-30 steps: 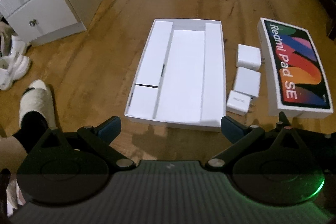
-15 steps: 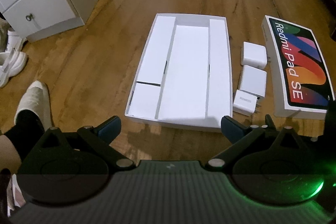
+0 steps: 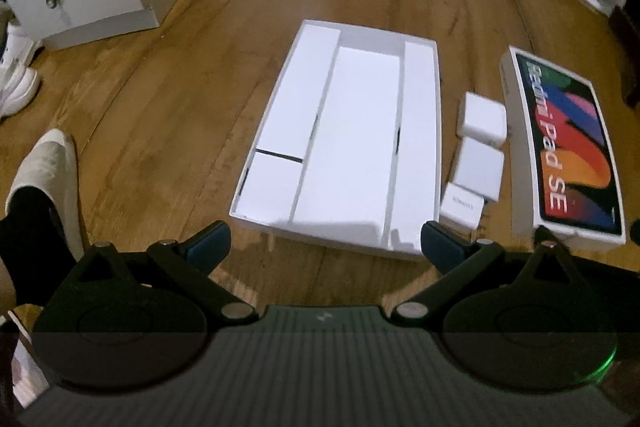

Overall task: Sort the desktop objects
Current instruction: 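Move the right gripper toward the small white ROMOSS charger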

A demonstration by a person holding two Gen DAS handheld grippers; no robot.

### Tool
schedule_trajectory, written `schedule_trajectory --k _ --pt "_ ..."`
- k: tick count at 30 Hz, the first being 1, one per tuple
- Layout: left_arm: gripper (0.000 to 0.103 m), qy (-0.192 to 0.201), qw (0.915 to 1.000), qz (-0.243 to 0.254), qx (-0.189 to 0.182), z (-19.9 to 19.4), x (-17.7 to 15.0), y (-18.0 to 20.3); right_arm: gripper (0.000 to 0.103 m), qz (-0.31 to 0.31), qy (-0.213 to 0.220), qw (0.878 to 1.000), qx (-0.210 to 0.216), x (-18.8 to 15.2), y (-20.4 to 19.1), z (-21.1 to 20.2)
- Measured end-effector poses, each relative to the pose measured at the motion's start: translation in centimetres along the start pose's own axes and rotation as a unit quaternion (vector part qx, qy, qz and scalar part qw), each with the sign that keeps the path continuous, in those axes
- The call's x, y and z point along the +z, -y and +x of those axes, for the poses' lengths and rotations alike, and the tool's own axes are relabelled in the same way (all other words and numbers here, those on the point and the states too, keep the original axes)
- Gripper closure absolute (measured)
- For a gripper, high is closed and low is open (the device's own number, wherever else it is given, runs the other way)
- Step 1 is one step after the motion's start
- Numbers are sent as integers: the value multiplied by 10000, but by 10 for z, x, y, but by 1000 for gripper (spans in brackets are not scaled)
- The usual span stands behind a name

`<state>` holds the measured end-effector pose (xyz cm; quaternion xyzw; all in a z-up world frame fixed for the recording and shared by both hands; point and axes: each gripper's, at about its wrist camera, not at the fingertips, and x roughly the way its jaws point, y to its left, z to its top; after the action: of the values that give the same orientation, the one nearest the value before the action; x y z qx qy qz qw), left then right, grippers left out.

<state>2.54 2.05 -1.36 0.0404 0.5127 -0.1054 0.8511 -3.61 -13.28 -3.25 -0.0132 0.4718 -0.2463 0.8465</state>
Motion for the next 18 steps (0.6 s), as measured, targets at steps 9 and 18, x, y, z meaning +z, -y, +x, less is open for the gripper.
schedule_trajectory --k 9,18 --pt "2 81 9990 -400 -198 14 3 -14 15 -399 473 9940 898 3 -20 -5" --pt "2 -49 9978 -638 -196 29 2 -23 41 975 -221 9716 2144 5 -2 30"
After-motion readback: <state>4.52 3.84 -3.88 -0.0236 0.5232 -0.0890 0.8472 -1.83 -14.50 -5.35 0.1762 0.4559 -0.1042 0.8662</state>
